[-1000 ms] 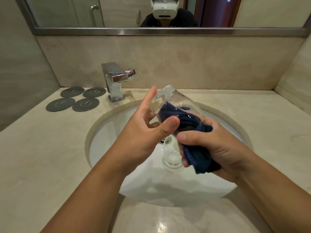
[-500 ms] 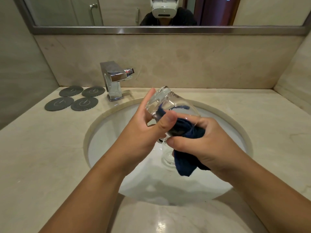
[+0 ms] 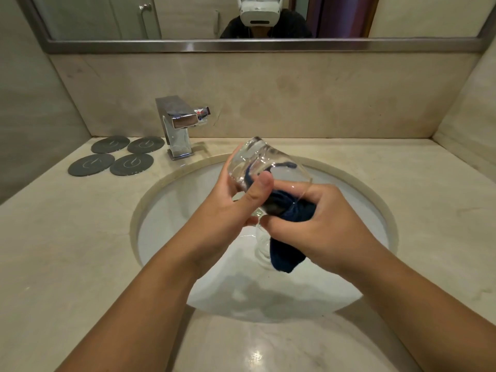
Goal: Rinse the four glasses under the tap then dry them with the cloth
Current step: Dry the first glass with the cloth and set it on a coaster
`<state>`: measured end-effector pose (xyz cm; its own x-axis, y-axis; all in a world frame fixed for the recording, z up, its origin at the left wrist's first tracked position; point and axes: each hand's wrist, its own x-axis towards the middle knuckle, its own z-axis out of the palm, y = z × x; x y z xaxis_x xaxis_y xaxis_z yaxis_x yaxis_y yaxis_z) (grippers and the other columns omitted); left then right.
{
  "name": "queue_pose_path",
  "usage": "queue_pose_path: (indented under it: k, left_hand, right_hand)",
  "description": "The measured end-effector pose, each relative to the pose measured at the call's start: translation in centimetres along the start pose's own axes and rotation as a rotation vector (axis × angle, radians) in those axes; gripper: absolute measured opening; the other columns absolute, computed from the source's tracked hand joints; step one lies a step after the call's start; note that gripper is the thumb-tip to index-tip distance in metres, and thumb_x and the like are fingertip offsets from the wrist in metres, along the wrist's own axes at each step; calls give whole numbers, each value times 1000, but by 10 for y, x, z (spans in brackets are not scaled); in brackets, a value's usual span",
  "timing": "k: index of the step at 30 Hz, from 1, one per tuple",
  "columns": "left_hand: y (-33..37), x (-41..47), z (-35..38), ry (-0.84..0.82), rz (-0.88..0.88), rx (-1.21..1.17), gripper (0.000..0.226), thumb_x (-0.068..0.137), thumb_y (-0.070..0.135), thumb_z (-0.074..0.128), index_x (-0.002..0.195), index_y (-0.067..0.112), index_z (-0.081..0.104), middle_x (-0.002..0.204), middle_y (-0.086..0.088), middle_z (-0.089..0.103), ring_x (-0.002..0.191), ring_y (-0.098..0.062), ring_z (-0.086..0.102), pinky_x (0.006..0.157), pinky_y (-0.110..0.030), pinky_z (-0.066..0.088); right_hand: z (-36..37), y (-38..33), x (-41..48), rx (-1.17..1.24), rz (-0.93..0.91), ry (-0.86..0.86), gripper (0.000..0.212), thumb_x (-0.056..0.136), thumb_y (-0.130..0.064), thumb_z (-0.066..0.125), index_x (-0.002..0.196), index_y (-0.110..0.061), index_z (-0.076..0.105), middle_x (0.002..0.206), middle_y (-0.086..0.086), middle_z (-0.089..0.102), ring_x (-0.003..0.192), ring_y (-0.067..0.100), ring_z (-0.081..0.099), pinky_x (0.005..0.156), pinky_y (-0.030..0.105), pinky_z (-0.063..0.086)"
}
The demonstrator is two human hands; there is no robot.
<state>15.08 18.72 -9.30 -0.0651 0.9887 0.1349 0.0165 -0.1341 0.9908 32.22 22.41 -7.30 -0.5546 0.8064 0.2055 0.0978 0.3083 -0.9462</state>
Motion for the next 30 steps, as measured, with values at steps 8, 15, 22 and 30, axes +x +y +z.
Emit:
queue_pose_path:
  k: [8, 15, 22, 30]
  left_hand:
    - [0, -2, -5, 30, 45, -31, 112, 69, 66, 90, 158, 18, 44, 141, -7, 71, 136, -29, 64, 114, -53, 48]
    - [-1, -1, -4, -31, 53, -136, 87, 95, 28, 72, 166, 45, 24, 143, -10, 69, 133, -26, 67, 109, -41, 53]
    - [3, -2, 4, 36, 18, -124, 101, 72, 56, 77, 159, 21, 39, 124, 0, 78, 118, -18, 75, 96, -36, 63]
    - [-1, -1, -8, 5, 64, -65, 130, 63, 68, 92, 166, 18, 29, 147, -6, 67, 144, -30, 57, 123, -57, 38]
  right_hand:
    - [-3, -6, 0, 313, 150, -108, 50, 74, -5, 85, 110, -39, 82, 75, 12, 66, 63, 33, 59, 62, 42, 50]
    - [-6, -7, 1, 494, 217, -75, 35, 81, 9, 78, 102, -19, 81, 67, 8, 68, 51, 19, 63, 50, 30, 54]
    - [0, 0, 0, 12, -2, -48, 48, 90, -4, 76, 121, -40, 78, 90, 9, 79, 72, 28, 68, 70, 36, 60]
    - [-7, -9, 0, 536, 224, -181, 35, 74, -4, 75, 104, -22, 81, 68, 13, 61, 52, 24, 60, 54, 35, 56]
